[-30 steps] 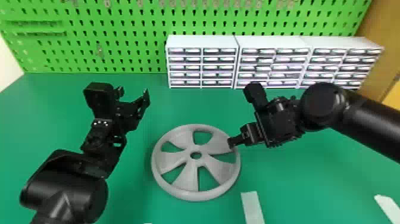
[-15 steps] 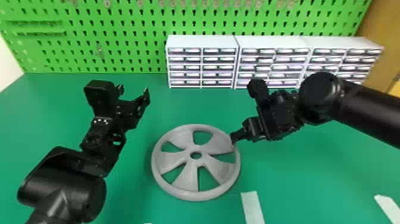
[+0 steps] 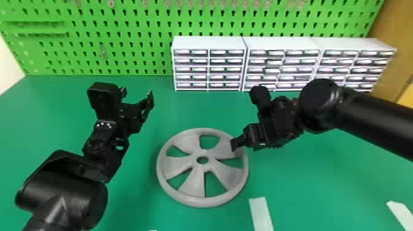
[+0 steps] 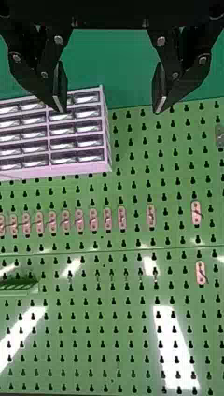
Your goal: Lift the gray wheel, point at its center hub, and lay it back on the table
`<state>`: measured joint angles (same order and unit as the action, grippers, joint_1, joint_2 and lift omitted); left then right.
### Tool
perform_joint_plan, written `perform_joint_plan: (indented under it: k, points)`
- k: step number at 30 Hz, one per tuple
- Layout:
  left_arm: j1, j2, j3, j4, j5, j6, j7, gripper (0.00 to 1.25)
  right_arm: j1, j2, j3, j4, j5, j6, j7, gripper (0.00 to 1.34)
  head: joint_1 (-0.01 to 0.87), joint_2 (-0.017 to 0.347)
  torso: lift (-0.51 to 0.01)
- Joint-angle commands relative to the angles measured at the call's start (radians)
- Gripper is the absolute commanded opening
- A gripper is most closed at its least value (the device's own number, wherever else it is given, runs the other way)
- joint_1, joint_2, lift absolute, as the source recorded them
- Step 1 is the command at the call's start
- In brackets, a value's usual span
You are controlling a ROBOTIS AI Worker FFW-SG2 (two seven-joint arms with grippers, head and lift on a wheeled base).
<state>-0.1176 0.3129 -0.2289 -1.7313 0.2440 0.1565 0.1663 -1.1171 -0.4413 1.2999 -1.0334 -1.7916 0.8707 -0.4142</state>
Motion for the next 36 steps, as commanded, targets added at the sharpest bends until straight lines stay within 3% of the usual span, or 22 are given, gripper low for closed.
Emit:
perform_joint_plan:
  k: [1,8,18,25,36]
  points:
    - [-0.002,0.014,-0.012,-0.002,0.015,0.000,0.012,0.72,0.011,0.024,-0.010,0.026,0.004,-0.010,0.000,0.88,0.692,0.048,-0.096]
    - [0.009,0.029,0.013,-0.002,0.017,-0.005,0.015,0.72,0.026,0.050,-0.022,0.044,0.035,-0.026,0.000,0.88,0.692,0.048,-0.096]
    - [0.049,0.080,0.053,0.004,0.008,-0.063,0.015,0.72,0.037,0.065,-0.033,0.049,0.075,-0.035,0.000,0.88,0.692,0.048,-0.096]
    - [0.046,0.083,0.045,0.062,0.011,-0.141,0.009,0.72,0.045,0.069,-0.030,0.049,0.104,-0.036,0.000,0.88,0.692,0.048,-0.096]
    - [0.041,0.084,0.039,0.068,0.011,-0.150,0.002,0.72,0.065,0.078,-0.028,0.050,0.149,-0.045,0.000,0.88,0.692,0.048,-0.096]
